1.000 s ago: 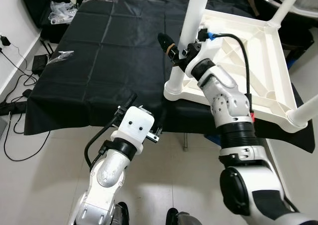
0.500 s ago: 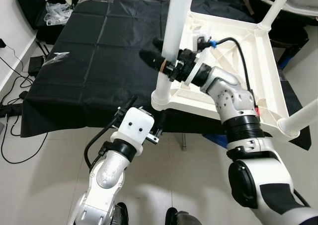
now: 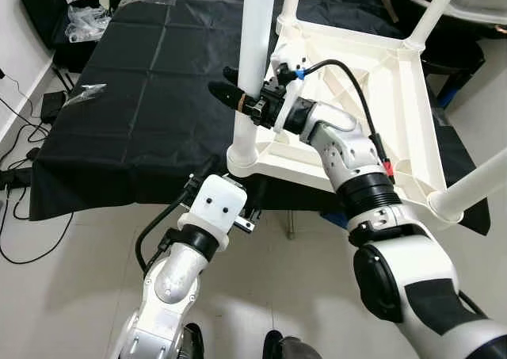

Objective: Building children table

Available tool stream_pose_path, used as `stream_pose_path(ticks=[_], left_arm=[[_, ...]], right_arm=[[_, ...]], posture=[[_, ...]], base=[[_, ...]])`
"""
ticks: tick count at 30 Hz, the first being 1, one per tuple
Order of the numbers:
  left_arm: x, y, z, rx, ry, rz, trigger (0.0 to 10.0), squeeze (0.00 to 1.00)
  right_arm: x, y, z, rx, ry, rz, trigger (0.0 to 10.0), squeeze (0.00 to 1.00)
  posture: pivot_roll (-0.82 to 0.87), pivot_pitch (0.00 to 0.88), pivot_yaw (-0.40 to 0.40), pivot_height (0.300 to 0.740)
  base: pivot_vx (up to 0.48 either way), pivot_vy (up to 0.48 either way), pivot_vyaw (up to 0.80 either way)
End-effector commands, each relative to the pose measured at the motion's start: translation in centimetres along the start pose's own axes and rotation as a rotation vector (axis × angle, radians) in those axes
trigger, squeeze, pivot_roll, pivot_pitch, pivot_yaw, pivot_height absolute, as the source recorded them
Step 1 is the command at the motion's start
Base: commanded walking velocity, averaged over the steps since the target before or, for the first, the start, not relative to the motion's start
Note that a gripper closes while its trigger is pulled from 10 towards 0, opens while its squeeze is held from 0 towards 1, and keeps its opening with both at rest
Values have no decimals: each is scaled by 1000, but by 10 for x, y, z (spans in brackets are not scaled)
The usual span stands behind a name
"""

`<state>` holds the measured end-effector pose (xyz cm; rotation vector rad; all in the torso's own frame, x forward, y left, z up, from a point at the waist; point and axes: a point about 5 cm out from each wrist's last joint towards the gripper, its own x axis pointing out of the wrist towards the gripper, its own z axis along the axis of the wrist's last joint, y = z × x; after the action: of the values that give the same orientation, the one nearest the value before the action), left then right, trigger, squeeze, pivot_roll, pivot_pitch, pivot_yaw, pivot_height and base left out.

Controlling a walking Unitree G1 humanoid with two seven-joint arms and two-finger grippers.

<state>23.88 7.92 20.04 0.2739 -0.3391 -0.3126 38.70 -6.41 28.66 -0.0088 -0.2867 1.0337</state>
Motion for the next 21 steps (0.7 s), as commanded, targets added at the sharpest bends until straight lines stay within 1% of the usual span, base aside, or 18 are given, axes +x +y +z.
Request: stream_pose_path(ticks=[1,3,4,5,6,7,8,9,10,11,12,13,14,15,16,18,20,21], left_arm=[[-2,-1,-1,1,11,0,10000,0],[-1,-1,-1,2,11,0,10000,0],[-1,-1,-1,2,10,-2,10000,0],[-1,-1,-1,1,8,-3,10000,0],[-1,-1,-1,1,8,-3,10000,0],[0,-1,-1,1,7,-4,10000,0],[0,-1,-1,1,7,-4,10000,0],[0,-2,-1,1,6,-5,10000,0],[0,-2,-1,1,6,-5,10000,0],[1,-1,-1,1,4,-6,10000,0],[1,-1,-1,1,4,-6,10000,0],[2,-2,-1,-2,1,-9,10000,0],[2,-2,-1,-2,1,-9,10000,0],[3,-2,-1,-2,-1,-12,10000,0],[3,-2,-1,-2,-1,-12,10000,0],[4,-3,-1,-2,-5,-13,10000,0],[4,-3,-1,-2,-5,-13,10000,0],[4,-3,0,-1,-6,-13,10000,0]], right_arm=[[-3,-2,-10,47,13,-28,0,0],[-6,-6,-10,70,2,-75,0,0],[-11,-12,-10,61,5,-154,0,0],[-18,-21,-12,49,27,-289,0,0],[-18,-21,-12,49,27,-289,0,0],[-23,-27,-12,37,43,-383,0,0],[-23,-27,-12,37,43,-383,0,0],[-29,-34,-14,8,62,-530,0,0],[-29,-34,-14,8,62,-530,0,0],[-38,-40,-16,13,66,-722,0,0],[-38,-40,-16,13,66,-722,0,0],[-48,-43,-17,-5,66,-897,0,0],[-48,-43,-17,-5,66,-897,0,0],[-58,-41,-18,-10,53,-1065,0,0],[-58,-41,-18,-10,53,-1065,0,0],[-68,-31,-18,32,7,-1269,0,0],[-68,-31,-18,32,7,-1269,0,0],[-69,-27,-19,54,-8,-1317,0,0]], posture=[[199,220,-101,740],[196,220,-98,740],[196,220,-98,740],[192,219,-93,740],[192,219,-93,740],[192,219,-93,740],[192,219,-93,740],[186,218,-91,740],[186,218,-91,740],[183,218,-85,740],[183,218,-85,740],[177,216,-84,740],[177,216,-84,740],[177,216,-82,740],[177,216,-82,740],[180,216,-79,740],[180,216,-79,740],[180,216,-79,740]], base=[[0,0,0],[0,0,0],[0,0,0],[0,0,0],[0,0,0],[0,0,0],[0,0,0],[0,0,0],[0,0,0],[0,0,0],[0,0,0],[0,0,0],[0,0,0],[0,0,0],[0,0,0],[0,0,0],[0,0,0],[0,0,0]])
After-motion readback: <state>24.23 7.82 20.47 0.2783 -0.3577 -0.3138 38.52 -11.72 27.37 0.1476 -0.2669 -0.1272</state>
